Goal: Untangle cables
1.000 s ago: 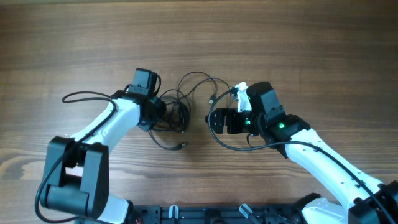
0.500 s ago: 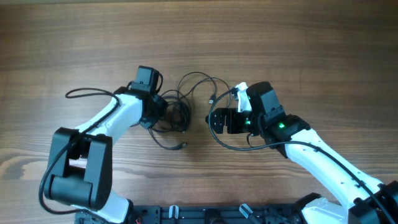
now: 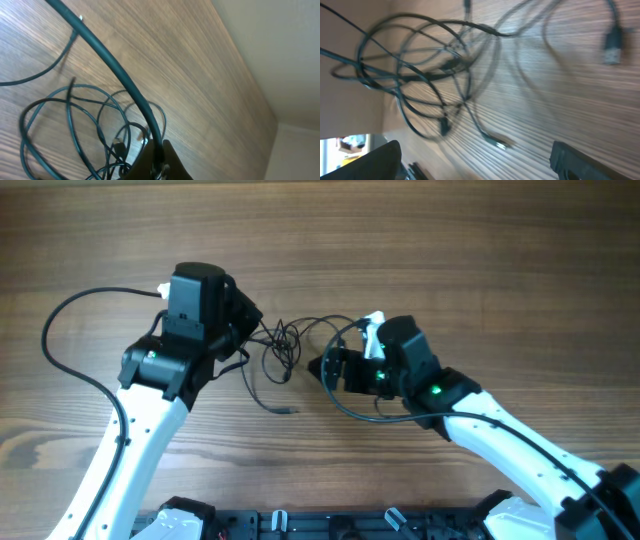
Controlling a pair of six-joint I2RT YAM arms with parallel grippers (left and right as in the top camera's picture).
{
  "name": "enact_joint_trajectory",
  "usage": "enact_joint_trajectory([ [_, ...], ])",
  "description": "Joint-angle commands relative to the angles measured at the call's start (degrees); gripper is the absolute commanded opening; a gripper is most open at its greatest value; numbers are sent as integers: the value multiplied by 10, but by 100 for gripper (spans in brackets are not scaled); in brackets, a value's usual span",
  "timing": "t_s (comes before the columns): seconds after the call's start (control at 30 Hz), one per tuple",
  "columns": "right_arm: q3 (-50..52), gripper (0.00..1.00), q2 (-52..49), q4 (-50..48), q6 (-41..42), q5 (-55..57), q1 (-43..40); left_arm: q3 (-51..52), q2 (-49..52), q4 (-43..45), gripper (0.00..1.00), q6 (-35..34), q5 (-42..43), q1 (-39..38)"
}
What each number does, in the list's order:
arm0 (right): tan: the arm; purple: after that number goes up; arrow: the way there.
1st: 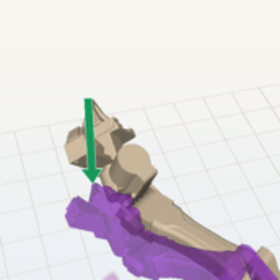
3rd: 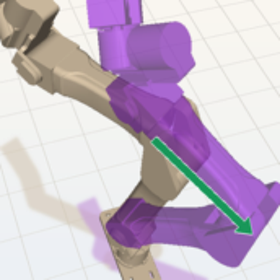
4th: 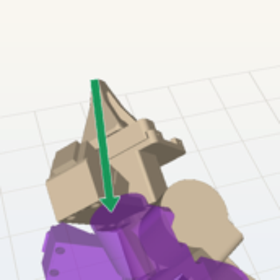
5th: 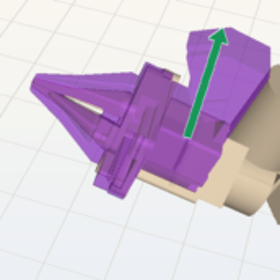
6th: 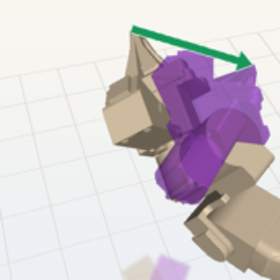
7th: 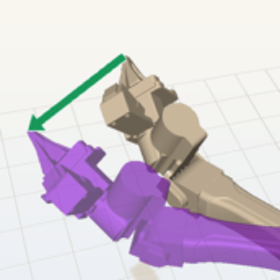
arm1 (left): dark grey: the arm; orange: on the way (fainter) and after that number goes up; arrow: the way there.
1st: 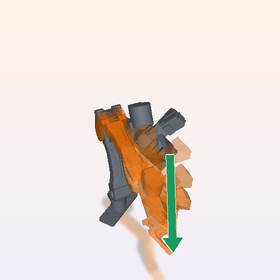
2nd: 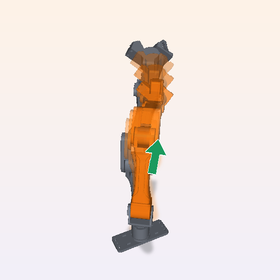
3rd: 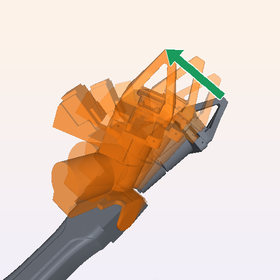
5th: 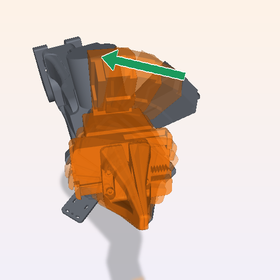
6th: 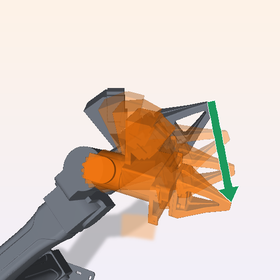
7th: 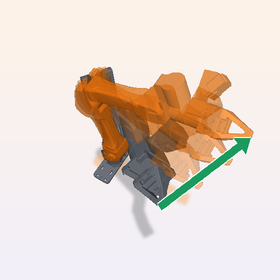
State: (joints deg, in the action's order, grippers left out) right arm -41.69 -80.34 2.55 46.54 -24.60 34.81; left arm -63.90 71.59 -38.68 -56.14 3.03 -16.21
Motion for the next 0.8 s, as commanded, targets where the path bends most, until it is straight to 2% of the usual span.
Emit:
enact_joint_trajectory([
  [0.0, 2, 97, -36, -51, 36, 2, 23, -1, -7, 0, 4, -34, 6, -13],
  [0.1, 1, 96, -52, -86, 37, 2, 42, -1, -7, 0, 4, -50, 6, -24],
  [0.23, 2, 96, -61, -122, 78, 34, 51, -1, -7, 0, 4, -64, 6, -43],
  [0.37, 1, 89, -61, -162, 132, 25, 51, -1, -7, 3, 4, -94, -5, -59],
  [0.43, 1, 89, -61, -177, 181, -9, 51, -1, -7, 3, 4, -94, -27, -61],
  [0.47, 2, 88, -61, -177, 232, -17, 51, -1, -7, 3, 4, -98, -33, -61],
  [0.57, 2, 74, -61, -173, 309, -19, 51, -1, -7, 3, 4, -141, -35, -61],
  [0.63, 2, 70, -63, -161, 338, -18, 51, -1, -7, 3, 4, -160, -35, -61],
  [0.77, 2, 70, -82, -120, 403, -9, 62, -1, -7, 3, 4, -166, -35, -61],
])
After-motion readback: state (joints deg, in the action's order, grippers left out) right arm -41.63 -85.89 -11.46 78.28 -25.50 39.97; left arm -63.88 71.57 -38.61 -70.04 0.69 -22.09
